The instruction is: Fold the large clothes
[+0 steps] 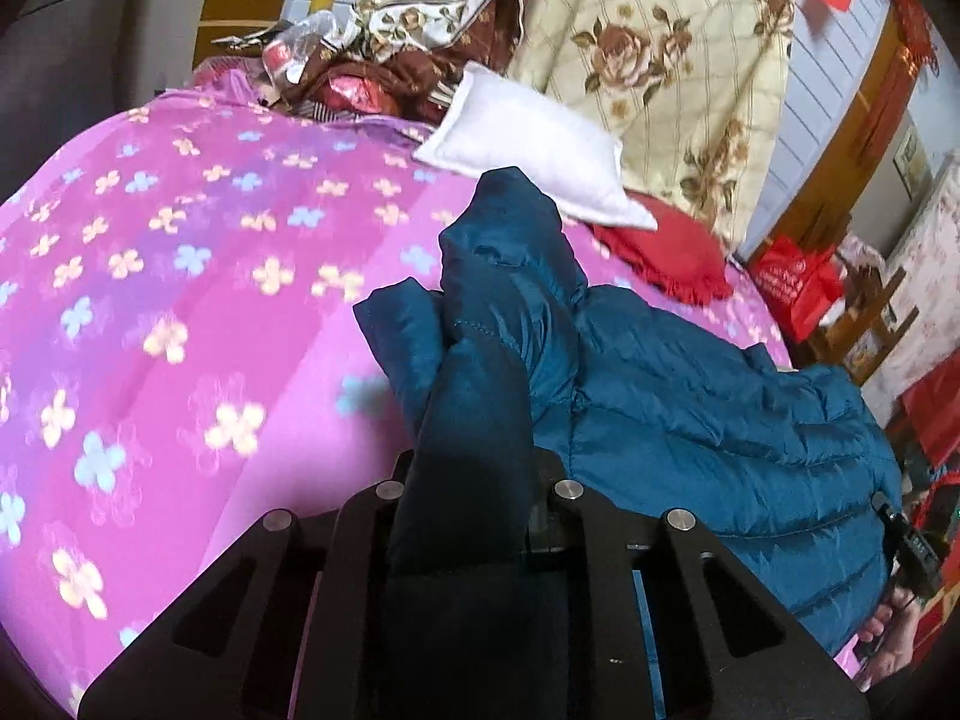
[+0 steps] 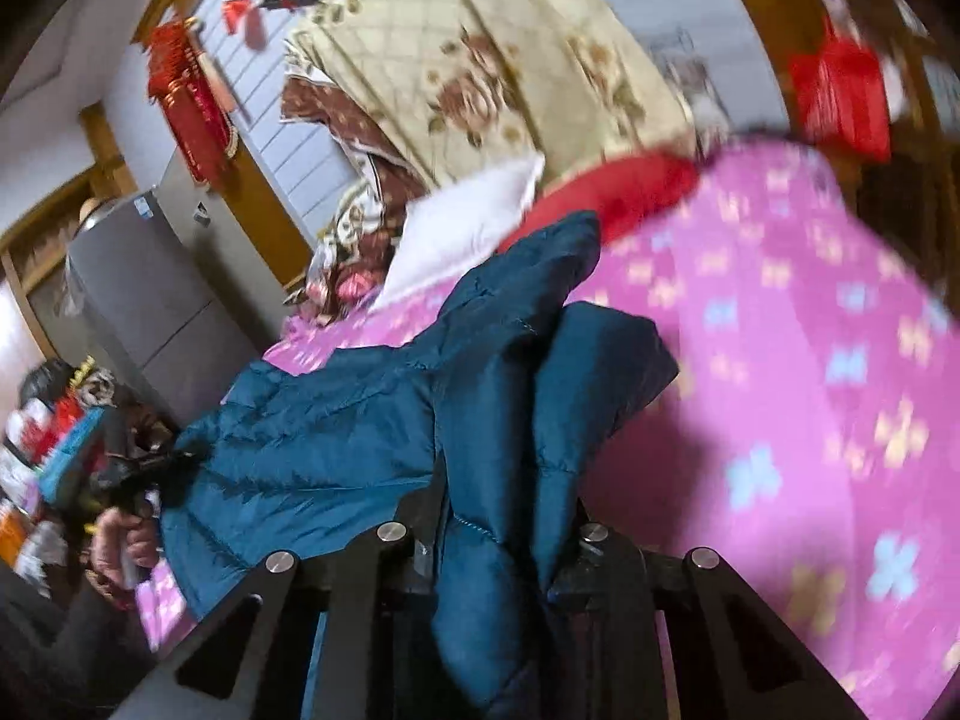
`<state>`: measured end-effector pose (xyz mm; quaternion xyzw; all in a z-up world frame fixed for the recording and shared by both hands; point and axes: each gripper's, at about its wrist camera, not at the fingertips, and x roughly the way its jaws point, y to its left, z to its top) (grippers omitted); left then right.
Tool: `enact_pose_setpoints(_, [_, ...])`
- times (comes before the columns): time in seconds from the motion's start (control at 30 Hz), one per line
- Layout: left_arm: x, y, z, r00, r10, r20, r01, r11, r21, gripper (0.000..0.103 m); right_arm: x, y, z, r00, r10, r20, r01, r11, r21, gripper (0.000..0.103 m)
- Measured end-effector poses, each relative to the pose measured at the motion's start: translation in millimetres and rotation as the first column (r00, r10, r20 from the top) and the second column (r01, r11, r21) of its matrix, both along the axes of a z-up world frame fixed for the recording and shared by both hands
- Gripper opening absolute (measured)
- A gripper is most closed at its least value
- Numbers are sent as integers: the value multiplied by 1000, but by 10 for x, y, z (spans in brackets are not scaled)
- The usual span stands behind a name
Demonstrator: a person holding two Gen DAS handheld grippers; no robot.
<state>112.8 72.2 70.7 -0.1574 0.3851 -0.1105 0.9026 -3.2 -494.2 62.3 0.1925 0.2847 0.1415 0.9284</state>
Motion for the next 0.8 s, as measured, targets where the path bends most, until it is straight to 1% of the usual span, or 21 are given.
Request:
enact_pose_setpoints(0.07, [89, 26, -57, 1000, 5, -9, -5, 999, -34, 15, 101, 31, 4, 1000, -25, 18, 25, 1000, -15, 20])
enact_pose_setpoints(0.1, [144, 30, -136, 1000, -4, -24, 3, 999, -41, 17, 148, 37, -33, 999, -29, 18, 30, 999, -26, 20])
enact_pose_setpoints(0.13, [199, 30, -226, 999, -14, -48, 12, 999, -32, 18, 213, 25, -123, 999, -32, 3, 32, 999, -26, 21])
enact_pose_setpoints(0.17, [253, 44, -377, 995, -19, -94, 18, 1000, -12, 23, 286, -16, -259, 998, -55, -42, 55, 998, -2, 23])
enact_pose_setpoints(0.2, [285, 44, -453, 993, -19, -116, 20, 1000, 7, 35, 355, -41, -389, 993, -78, -89, 79, 997, 10, 26])
enact_pose_setpoints(0.23, [304, 52, -522, 991, -15, -136, 20, 999, 33, 40, 398, -85, -512, 984, -100, -150, 107, 994, 38, 28])
enact_pose_setpoints(0.27, [303, 64, -526, 990, -14, -138, 20, 999, 43, 44, 417, -138, -590, 974, -114, -196, 132, 988, 79, 30])
enact_pose_setpoints(0.3, [288, 85, -481, 992, -16, -127, 22, 999, 49, 45, 404, -187, -589, 969, -129, -212, 154, 982, 106, 31])
enact_pose_setpoints(0.33, [253, 112, -390, 994, -8, -105, 15, 998, 64, 45, 370, -218, -538, 968, -144, -206, 170, 979, 116, 31])
enact_pose_setpoints(0.37, [214, 135, -311, 997, 7, -79, -1, 997, 79, 48, 317, -237, -441, 967, -168, -191, 192, 975, 113, 34])
enact_pose_setpoints(0.4, [158, 168, -211, 999, 30, -44, -26, 995, 94, 59, 290, -230, -358, 966, -186, -181, 207, 973, 103, 42])
enact_pose_setpoints(0.43, [121, 200, -151, 999, 48, -19, -46, 994, 101, 66, 205, -223, -222, 963, -220, -156, 234, 969, 81, 49])
enact_pose_setpoints(0.47, [45, 237, -54, 997, 76, 22, -78, 991, 111, 74, 118, -213, -121, 962, -242, -122, 253, 964, 79, 59])
enact_pose_setpoints(0.5, [-35, 248, 30, 995, 88, 53, -94, 988, 119, 75, 6, -197, -3, 964, -254, -81, 261, 961, 93, 60])
enact_pose_setpoints(0.57, [-189, 206, 161, 995, 63, 79, -73, 988, 136, 75, -206, -78, 231, 957, -286, -50, 290, 953, 90, 60])
enact_pose_setpoints(0.63, [-406, 112, 277, 994, 28, 104, -45, 985, 166, 77, -442, 131, 453, 946, -324, -30, 325, 945, 39, 60])
enact_pose_setpoints(0.67, [-593, 31, 346, 992, 13, 123, -37, 980, 194, 82, -541, 270, 544, 943, -334, -19, 334, 942, 16, 62])
enact_pose_setpoints(0.7, [-723, -34, 394, 991, 5, 134, -34, 975, 218, 86, -622, 405, 622, 944, -329, -10, 329, 944, 2, 74])
enact_pose_setpoints(0.73, [-900, -125, 450, 990, -9, 138, -27, 967, 254, 90, -788, 603, 710, 948, -317, -4, 317, 948, -27, 82])
enact_pose_setpoints(0.77, [-1045, -180, 470, 990, -17, 137, -21, 962, 273, 100, -914, 745, 753, 949, -315, -4, 315, 947, -63, 95])
enact_pose_setpoints(0.8, [-1203, -246, 479, 990, -30, 134, -10, 956, 292, 103, -1017, 886, 780, 949, -314, -7, 312, 944, -105, 97])
